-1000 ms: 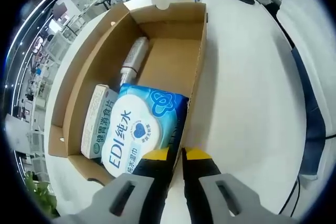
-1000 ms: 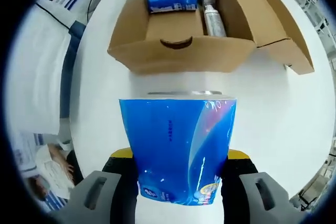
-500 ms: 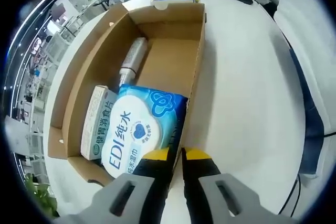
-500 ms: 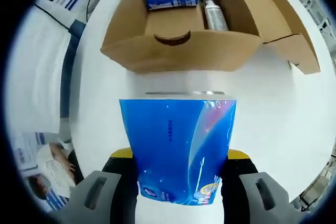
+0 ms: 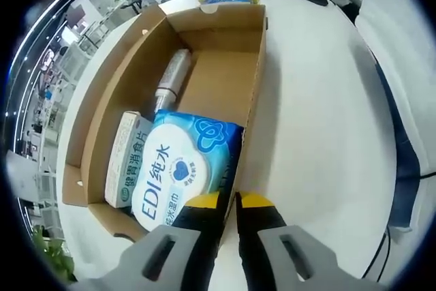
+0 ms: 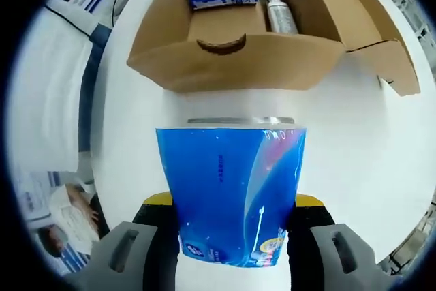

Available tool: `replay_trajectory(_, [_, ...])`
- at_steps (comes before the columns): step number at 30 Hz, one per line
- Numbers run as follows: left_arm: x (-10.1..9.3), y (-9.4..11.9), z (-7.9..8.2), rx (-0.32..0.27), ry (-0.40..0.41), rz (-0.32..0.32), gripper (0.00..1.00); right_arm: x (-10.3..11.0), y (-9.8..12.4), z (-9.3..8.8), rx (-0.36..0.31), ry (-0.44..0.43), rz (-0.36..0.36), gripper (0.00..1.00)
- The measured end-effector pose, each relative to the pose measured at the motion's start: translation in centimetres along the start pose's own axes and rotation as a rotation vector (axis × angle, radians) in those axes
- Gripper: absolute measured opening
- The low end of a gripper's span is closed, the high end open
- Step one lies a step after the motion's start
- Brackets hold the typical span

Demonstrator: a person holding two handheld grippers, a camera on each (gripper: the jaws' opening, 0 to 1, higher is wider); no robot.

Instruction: Operate the shoe box by opening the lid, removing the specified soft item, and placing it in the target area until the item is outside and the box remains undamaged.

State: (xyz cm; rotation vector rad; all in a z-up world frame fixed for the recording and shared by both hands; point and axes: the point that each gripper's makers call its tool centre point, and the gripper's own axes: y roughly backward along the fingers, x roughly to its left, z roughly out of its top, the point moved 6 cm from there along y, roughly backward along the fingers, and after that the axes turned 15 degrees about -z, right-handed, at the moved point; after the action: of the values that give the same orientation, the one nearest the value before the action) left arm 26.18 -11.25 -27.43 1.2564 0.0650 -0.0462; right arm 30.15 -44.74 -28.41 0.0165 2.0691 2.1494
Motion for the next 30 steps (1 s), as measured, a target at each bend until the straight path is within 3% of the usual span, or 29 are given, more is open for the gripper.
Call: replay_trajectory(30, [0.08, -0.08, 0.04, 0.005, -0.001, -0.007, 0.08, -0.18, -0.79, 0.25, -0.02, -0.014, 0.013, 0.64])
